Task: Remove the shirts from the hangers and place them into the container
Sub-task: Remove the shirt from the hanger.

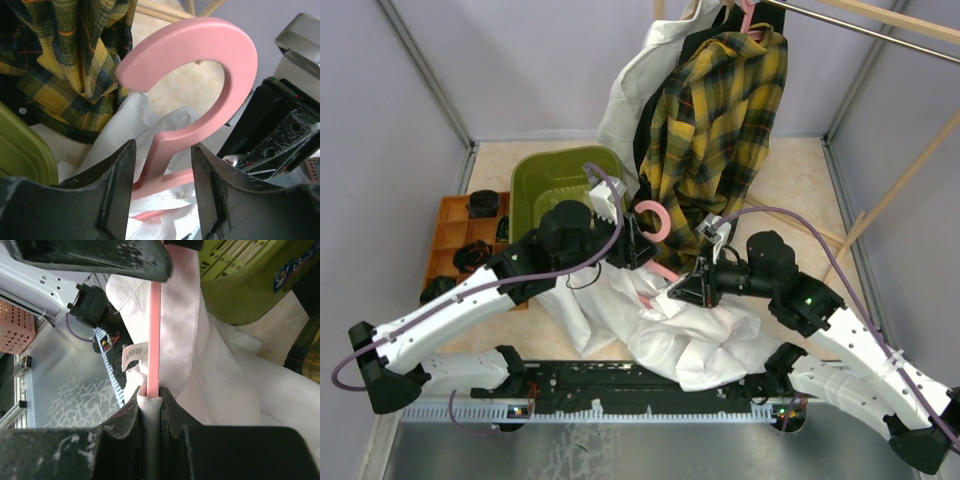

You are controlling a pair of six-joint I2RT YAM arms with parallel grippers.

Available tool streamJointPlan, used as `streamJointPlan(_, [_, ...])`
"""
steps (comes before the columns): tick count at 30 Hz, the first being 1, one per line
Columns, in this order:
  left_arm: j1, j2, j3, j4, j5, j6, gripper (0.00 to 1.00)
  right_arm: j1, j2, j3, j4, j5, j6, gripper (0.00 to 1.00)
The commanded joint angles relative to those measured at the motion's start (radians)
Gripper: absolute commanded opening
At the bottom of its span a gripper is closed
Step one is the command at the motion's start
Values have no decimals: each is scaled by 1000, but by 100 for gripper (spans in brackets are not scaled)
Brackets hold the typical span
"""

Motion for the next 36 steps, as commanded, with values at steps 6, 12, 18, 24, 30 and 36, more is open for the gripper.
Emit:
streamJointPlan(6, [-18, 41, 70, -102, -37, 84, 22, 11, -18, 74, 51, 1, -30, 0])
streamJointPlan(12, [-19, -18, 59, -132, -110, 74, 0, 11, -41, 136, -69, 130, -73, 55])
streamJointPlan(18, [-19, -79, 24, -133, -171, 45, 0, 11, -33, 172, -207, 104, -157, 53])
streamJointPlan(24, [-19, -95, 21, -144, -190, 36, 0, 11, -28, 155, -167, 201, -112, 0])
streamJointPlan(30, [-19, -142, 14, -236, -332, -28, 0, 12, -121, 132, -160, 488, -70, 0])
streamJointPlan(36, [-19, -201, 8, -327, -473, -76, 0, 11, -195, 99, -139, 351, -109, 0])
